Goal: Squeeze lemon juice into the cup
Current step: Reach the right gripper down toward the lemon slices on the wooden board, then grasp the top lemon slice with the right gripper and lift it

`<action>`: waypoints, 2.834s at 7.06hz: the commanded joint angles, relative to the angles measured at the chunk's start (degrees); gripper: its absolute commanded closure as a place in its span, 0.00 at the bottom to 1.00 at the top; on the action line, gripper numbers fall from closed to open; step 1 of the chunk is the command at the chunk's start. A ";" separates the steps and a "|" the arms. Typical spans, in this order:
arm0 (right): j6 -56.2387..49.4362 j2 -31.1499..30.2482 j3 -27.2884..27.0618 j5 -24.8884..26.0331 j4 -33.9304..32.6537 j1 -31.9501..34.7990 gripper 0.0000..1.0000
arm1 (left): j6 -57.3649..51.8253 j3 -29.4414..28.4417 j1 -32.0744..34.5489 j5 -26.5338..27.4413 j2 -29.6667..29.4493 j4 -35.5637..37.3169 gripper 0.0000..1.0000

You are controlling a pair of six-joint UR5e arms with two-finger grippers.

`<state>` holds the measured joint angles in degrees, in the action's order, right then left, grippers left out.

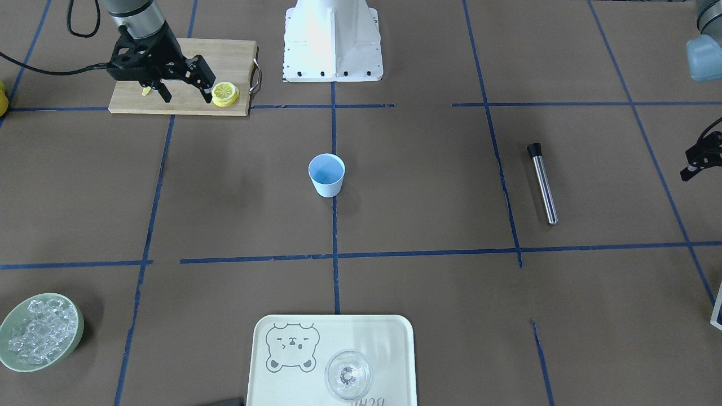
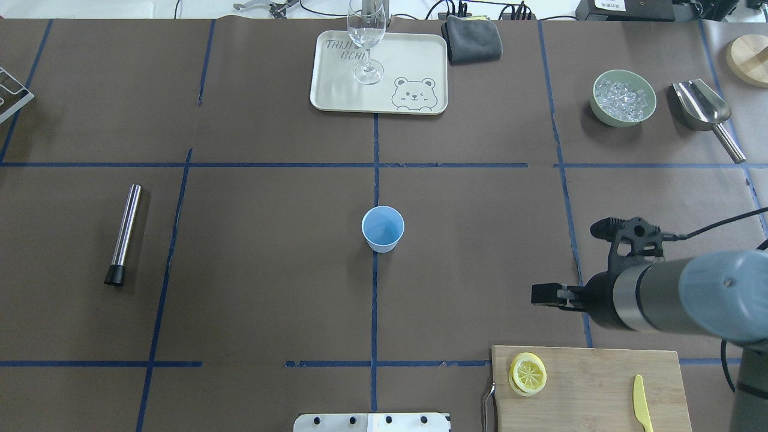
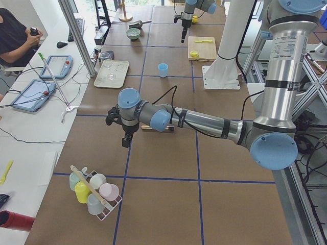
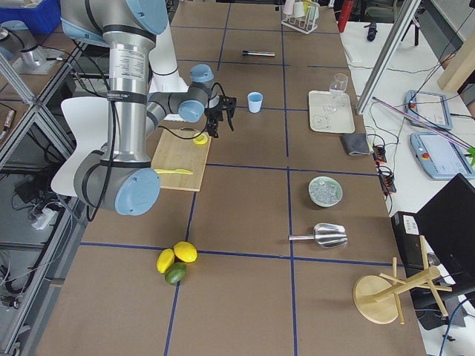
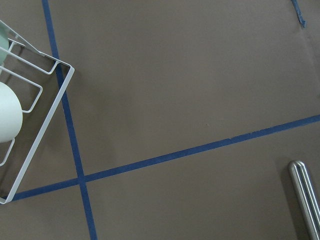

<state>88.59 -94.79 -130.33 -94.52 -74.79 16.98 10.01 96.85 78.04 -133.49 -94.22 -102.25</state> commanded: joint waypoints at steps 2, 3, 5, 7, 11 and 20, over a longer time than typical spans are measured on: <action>6.85 0.22 3.31 12.52 0.08 -13.01 0.00 | 0.18 -0.26 -0.26 -0.02 -0.08 -0.23 0.00; 6.86 0.66 4.20 12.43 0.08 -13.46 0.00 | 0.27 -0.18 -0.26 -0.02 -0.08 -0.14 0.00; 6.77 0.75 5.44 12.43 0.08 -14.42 0.00 | 0.53 0.00 -0.26 -0.11 -0.08 -0.23 0.00; 6.77 0.84 6.40 12.52 0.08 -15.83 0.00 | 0.53 0.09 -0.26 -0.11 -0.17 -0.23 0.00; 6.68 1.01 6.67 12.26 0.08 -16.45 0.00 | 0.53 0.18 -0.26 -0.11 -0.26 -0.23 0.00; 6.68 0.31 3.78 11.64 -0.01 -15.66 0.61 | 0.53 0.26 -0.26 -0.11 -0.26 -0.23 0.00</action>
<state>95.20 -94.13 -125.62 -82.89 -74.76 1.18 10.54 97.08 77.78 -133.59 -94.48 -102.44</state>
